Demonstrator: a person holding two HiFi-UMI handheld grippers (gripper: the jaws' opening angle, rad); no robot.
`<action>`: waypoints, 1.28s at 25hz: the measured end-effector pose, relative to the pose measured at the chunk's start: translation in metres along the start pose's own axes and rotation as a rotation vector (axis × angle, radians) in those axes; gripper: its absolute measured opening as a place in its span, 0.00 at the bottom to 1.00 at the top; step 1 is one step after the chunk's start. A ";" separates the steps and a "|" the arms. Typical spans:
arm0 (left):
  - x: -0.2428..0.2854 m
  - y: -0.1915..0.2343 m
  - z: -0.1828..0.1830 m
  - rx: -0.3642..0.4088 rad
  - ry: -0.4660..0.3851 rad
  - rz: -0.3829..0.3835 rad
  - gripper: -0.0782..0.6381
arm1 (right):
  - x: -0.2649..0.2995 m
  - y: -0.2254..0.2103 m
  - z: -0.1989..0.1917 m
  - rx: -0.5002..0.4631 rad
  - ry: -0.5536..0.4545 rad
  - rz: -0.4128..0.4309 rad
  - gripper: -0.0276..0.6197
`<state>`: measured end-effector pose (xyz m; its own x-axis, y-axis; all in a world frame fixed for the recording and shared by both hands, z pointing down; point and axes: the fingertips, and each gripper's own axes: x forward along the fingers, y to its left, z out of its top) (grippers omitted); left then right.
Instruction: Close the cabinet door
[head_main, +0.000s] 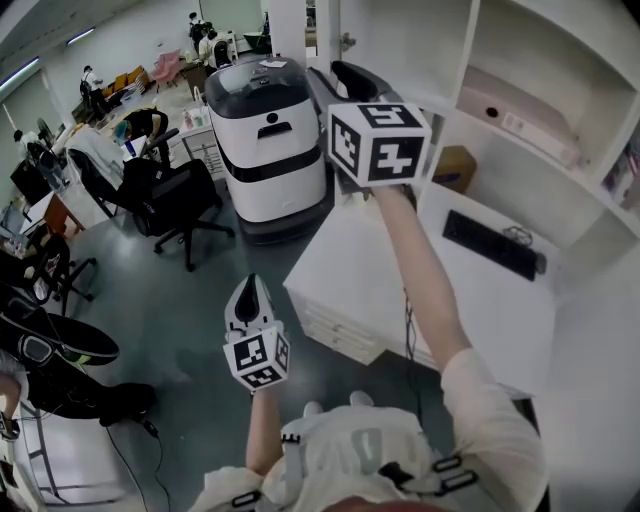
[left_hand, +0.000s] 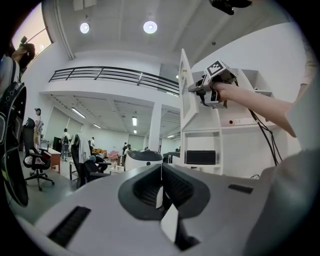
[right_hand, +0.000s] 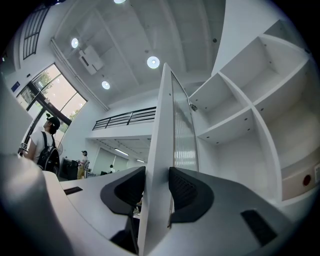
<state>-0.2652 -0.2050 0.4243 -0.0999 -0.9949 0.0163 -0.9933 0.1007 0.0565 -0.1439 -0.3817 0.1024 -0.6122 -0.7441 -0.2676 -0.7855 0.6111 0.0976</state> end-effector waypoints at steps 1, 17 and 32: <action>0.001 -0.003 -0.001 0.000 0.002 -0.008 0.12 | -0.003 -0.003 0.000 -0.002 -0.001 -0.004 0.27; 0.019 -0.033 -0.009 0.002 0.024 -0.103 0.12 | -0.027 -0.039 0.003 -0.054 -0.003 -0.074 0.22; 0.038 -0.073 -0.017 0.005 0.050 -0.189 0.12 | -0.052 -0.146 -0.002 0.020 0.014 -0.269 0.16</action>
<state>-0.1955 -0.2495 0.4376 0.0915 -0.9942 0.0558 -0.9944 -0.0883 0.0580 0.0025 -0.4326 0.1037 -0.3832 -0.8841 -0.2676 -0.9181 0.3963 0.0056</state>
